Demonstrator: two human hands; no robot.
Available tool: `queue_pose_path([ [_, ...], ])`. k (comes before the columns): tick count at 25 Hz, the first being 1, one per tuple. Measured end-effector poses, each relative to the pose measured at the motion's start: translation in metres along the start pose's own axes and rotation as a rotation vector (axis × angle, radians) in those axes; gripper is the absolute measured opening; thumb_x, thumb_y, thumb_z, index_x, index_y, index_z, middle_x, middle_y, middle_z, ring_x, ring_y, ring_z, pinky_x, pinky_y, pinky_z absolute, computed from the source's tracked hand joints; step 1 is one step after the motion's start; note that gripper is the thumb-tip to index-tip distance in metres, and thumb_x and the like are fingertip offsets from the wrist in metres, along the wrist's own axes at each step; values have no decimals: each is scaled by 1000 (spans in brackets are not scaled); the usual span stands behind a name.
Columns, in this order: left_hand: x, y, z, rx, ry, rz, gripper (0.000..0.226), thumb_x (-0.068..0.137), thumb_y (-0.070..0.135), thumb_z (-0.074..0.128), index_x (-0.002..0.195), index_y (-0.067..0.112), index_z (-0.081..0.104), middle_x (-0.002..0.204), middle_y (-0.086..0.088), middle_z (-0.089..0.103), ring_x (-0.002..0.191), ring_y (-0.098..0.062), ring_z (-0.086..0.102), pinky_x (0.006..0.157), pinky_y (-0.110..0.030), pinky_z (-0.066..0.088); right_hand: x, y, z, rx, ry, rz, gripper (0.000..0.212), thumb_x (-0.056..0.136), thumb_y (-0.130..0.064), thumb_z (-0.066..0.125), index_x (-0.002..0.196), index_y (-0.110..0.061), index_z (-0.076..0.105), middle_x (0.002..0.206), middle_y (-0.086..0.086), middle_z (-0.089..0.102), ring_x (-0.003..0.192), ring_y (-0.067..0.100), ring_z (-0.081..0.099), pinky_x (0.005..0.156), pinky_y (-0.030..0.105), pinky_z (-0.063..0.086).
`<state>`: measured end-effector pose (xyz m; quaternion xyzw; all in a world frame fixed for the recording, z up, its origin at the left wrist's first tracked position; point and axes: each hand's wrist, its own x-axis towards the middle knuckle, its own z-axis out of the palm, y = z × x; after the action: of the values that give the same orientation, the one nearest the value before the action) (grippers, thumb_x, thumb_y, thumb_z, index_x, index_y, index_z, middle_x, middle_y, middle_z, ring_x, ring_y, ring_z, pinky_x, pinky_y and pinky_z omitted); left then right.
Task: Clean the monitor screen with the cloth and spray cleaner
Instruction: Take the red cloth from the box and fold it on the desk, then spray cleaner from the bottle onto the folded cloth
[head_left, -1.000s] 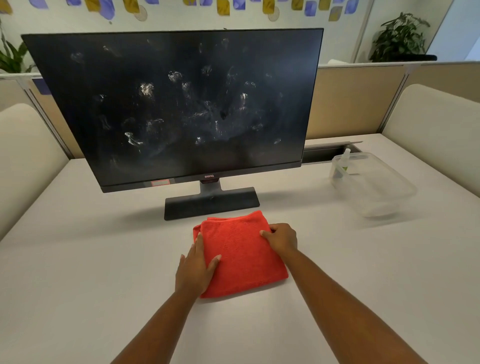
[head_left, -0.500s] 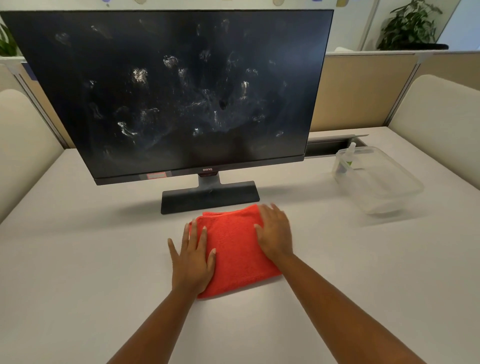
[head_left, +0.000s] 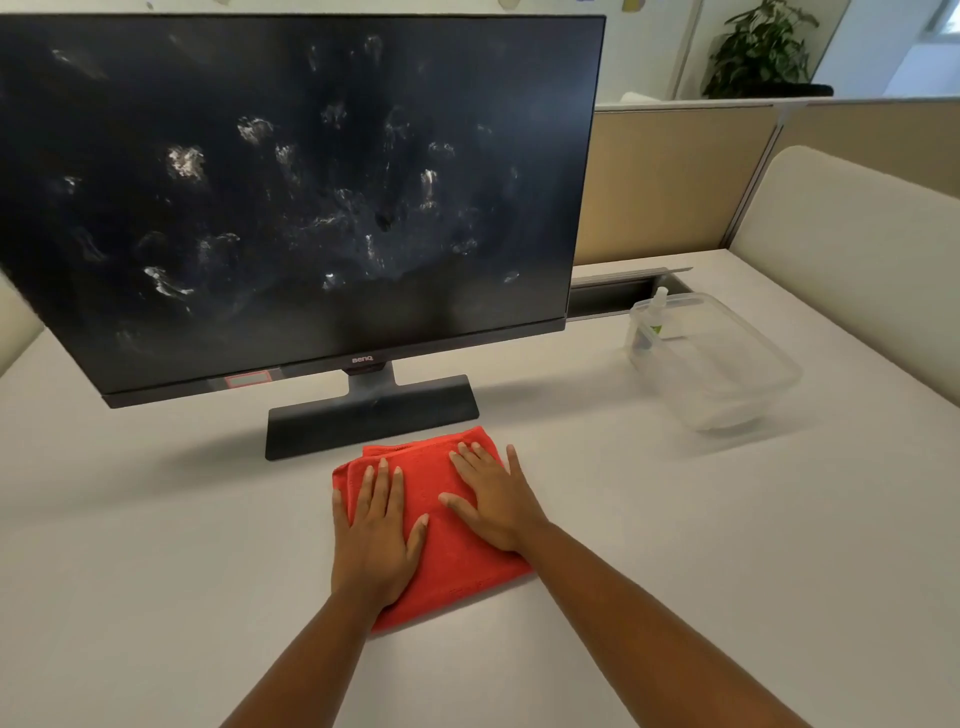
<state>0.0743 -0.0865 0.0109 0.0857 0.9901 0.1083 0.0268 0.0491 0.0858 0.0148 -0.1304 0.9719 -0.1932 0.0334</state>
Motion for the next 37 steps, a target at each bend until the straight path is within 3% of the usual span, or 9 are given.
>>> queue_pose_path([
  [3, 8, 6, -2, 7, 23, 20, 103, 57, 69, -36, 142, 17, -9, 156, -5, -6, 140, -18, -17, 109, -41, -23, 7, 19, -34, 221, 324, -4, 46, 93, -36, 48, 134, -16, 46, 138, 5, 50, 130, 21, 44, 116, 39, 13],
  [6, 22, 17, -7, 23, 2, 61, 106, 56, 69, -37, 143, 17, -9, 156, -5, -7, 142, -20, -13, 110, -42, -20, 17, 46, -78, 209, 652, 42, 34, 86, -23, 62, 116, -8, 63, 118, 12, 65, 110, 27, 61, 100, 37, 41],
  [9, 35, 27, -4, 41, -21, 89, 106, 55, 68, -38, 142, 16, -11, 155, -4, -11, 143, -18, -11, 112, -43, -15, 26, 77, -109, 118, 858, 110, 23, 83, -15, 64, 103, -2, 69, 103, 16, 71, 95, 30, 67, 87, 35, 49],
  [11, 42, 33, -1, 45, -33, 95, 106, 53, 68, -40, 142, 16, -13, 155, -3, -13, 142, -16, -12, 112, -43, -14, 32, 98, -124, 129, 951, 191, 22, 85, -14, 63, 102, -1, 68, 102, 17, 71, 94, 30, 66, 88, 36, 49],
  [17, 48, 34, 6, 19, -64, 102, 96, 55, 69, -38, 135, 18, -23, 152, 0, -19, 138, -12, -20, 112, -40, -17, 55, 160, -164, 267, 1007, 555, 35, 87, -21, 61, 119, -6, 59, 117, 16, 63, 106, 28, 57, 93, 36, 47],
  [20, 48, 33, 7, 11, -60, 104, 92, 56, 68, -37, 134, 19, -25, 147, 2, -25, 135, -11, -24, 112, -39, -18, 62, 186, -174, 367, 936, 713, 44, 87, -26, 61, 125, -5, 53, 127, 15, 57, 115, 29, 54, 99, 36, 43],
  [30, 50, 34, 9, -51, -72, 74, 95, 53, 72, -35, 133, 21, -27, 142, 6, -30, 134, -10, -27, 110, -37, -23, 92, 220, -179, 350, 592, 720, 41, 94, -27, 50, 122, 3, 52, 125, 21, 57, 113, 37, 53, 100, 39, 39],
  [33, 51, 35, 7, -32, -88, 82, 96, 49, 72, -38, 131, 21, -30, 141, 6, -32, 134, -11, -28, 106, -33, -31, 91, 218, -175, 391, 706, 727, 39, 94, -27, 49, 120, 1, 54, 121, 21, 59, 110, 37, 55, 98, 39, 41],
  [37, 54, 38, 4, 26, -60, 109, 99, 45, 71, -40, 129, 19, -32, 141, 5, -33, 133, -12, -29, 93, -27, -40, 89, 200, -197, 419, 1058, 651, 36, 94, -24, 50, 123, -3, 53, 120, 20, 58, 110, 33, 54, 91, 33, 42],
])
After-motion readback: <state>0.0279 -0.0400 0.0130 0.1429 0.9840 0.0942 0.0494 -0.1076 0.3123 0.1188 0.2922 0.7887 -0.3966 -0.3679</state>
